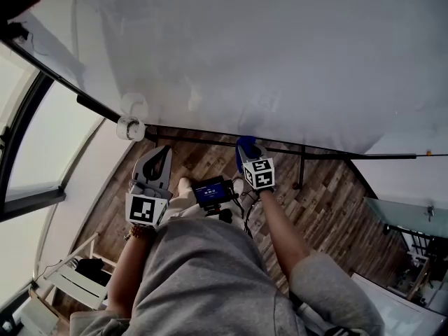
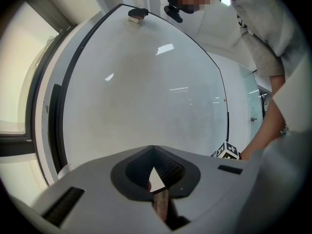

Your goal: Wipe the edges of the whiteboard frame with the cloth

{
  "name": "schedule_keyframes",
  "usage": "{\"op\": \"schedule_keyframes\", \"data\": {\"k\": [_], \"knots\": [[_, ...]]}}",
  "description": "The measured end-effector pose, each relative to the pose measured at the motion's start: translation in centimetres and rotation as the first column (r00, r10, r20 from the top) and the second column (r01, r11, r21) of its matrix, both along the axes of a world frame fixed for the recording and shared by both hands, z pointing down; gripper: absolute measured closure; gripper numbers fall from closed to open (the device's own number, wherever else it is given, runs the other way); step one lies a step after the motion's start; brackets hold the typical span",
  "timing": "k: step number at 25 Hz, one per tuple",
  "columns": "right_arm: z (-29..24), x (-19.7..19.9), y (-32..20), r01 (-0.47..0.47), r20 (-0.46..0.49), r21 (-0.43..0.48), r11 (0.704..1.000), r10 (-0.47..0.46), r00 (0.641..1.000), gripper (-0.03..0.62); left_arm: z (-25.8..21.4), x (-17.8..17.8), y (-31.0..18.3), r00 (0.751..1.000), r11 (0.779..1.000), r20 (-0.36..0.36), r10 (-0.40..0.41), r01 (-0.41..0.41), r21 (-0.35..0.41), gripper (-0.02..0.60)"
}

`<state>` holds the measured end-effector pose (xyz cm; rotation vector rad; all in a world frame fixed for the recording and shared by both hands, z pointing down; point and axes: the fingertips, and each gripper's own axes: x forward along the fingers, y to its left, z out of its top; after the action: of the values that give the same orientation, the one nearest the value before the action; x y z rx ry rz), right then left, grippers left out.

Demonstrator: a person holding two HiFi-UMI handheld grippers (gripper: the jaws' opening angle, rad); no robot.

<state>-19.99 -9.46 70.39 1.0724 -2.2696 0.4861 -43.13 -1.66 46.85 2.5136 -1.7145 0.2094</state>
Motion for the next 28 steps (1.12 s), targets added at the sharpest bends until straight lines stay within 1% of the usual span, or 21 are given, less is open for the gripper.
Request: {"op": "schedule_keyframes", "data": {"k": [6,12,15,19,20,25,28], "knots": [[-0.3,-1.2,0.1,-0.005,0.018,-0.004,1.0,0.005,1.0,0.499,0.3,-0.7,0.3,1.0,1.0,0.002,-0.004,0.004,-0.01,0.574],[-0.3,-2.5,0.2,0.008,0.018,-0.005,1.0,-0.007,1.0,0.499,-0.2,-0.8,0.3,1.0,1.0,-0.002,0.015,-0.015,0.001,0.574],[-0.2,-3.1,0.3,0.011,0.016,-0.005,1.0,-0.011,1.0,0.499,0.0,-0.9,0.3,1.0,1.0,0.0,0.022,-0.022,-0.005,0.574],[-0.3,-4.2,0.4,0.021,0.025,-0.008,1.0,-0.021,0.999,0.499,-0.4,-0.9,0.2,1.0,0.999,0.01,0.03,-0.029,-0.045,0.574],[-0.3,-4.3,0.4,0.021,0.025,-0.009,1.0,-0.021,0.999,0.499,-0.4,-0.8,0.1,1.0,0.999,0.008,0.03,-0.029,-0.044,0.574],[-0.3,-5.3,0.5,0.021,0.027,-0.01,1.0,-0.02,0.999,0.499,-0.6,-0.8,-1.0,1.0,1.0,-0.011,0.017,-0.017,0.006,0.574],[-0.3,-6.3,0.5,0.032,0.032,-0.014,0.999,-0.032,0.999,0.499,-0.4,-0.8,-1.3,1.0,1.0,-0.014,0.009,-0.009,-0.005,0.574]]}}
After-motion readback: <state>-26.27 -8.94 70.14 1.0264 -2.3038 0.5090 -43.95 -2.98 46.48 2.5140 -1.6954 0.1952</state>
